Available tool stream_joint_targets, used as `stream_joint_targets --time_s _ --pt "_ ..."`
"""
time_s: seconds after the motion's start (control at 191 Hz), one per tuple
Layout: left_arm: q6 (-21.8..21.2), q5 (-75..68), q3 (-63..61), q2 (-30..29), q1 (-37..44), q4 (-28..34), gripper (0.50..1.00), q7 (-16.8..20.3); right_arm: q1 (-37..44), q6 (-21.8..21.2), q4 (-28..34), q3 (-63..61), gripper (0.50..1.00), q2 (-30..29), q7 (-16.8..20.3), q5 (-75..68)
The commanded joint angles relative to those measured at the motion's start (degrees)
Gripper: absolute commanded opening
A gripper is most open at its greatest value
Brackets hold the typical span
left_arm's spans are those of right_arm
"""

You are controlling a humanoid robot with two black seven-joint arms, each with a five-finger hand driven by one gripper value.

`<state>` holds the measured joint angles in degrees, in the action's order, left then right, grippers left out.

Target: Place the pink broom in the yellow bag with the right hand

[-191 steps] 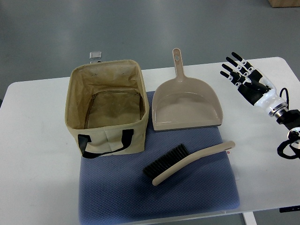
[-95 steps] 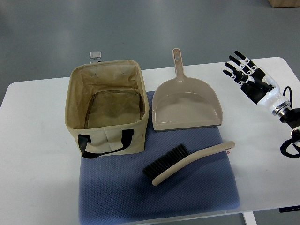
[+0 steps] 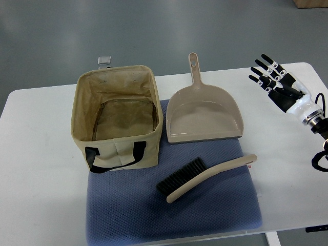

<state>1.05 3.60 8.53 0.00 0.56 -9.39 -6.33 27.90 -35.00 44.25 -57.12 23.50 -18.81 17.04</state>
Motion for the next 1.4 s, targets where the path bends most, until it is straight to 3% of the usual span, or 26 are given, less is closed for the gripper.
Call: stream_joint_targets --time_s 0.0,0.22,0.462,0.682,0.823,1.133,1.395 --pt "0.00 0.01 0.00 0.00 -0.03 -0.01 1.000 0.00 0.31 0.00 0.40 0.95 0.930 1.02 0.00 0.28" --pt "0.00 0.01 0.00 0.00 -0.03 -0.01 1.000 0.00 0.93 0.00 3.92 1.75 0.928 4.37 -0.44 8.80" --pt "0.00 0.01 0.00 0.00 -0.03 -0.01 1.000 0.00 3.39 0.00 13.41 9.04 0.928 11.22 -5.89 22.78" --pt "0.00 0.01 0.00 0.00 -0.03 0.08 1.000 0.00 5.85 11.97 26.85 19.41 0.928 18.51 -10.81 40.87" --pt "0.00 0.01 0.00 0.00 -0.03 -0.01 1.000 0.00 6.20 20.76 30.81 24.42 0.926 20.62 -12.66 55.20" --pt "0.00 0.01 0.00 0.00 0.06 -0.01 1.000 -0.09 6.20 30.61 37.40 33.03 0.913 23.79 -12.40 70.68" --pt "0.00 0.01 0.00 0.00 0.06 -0.01 1.000 0.00 5.94 35.18 37.40 36.81 0.817 23.35 -9.32 76.39"
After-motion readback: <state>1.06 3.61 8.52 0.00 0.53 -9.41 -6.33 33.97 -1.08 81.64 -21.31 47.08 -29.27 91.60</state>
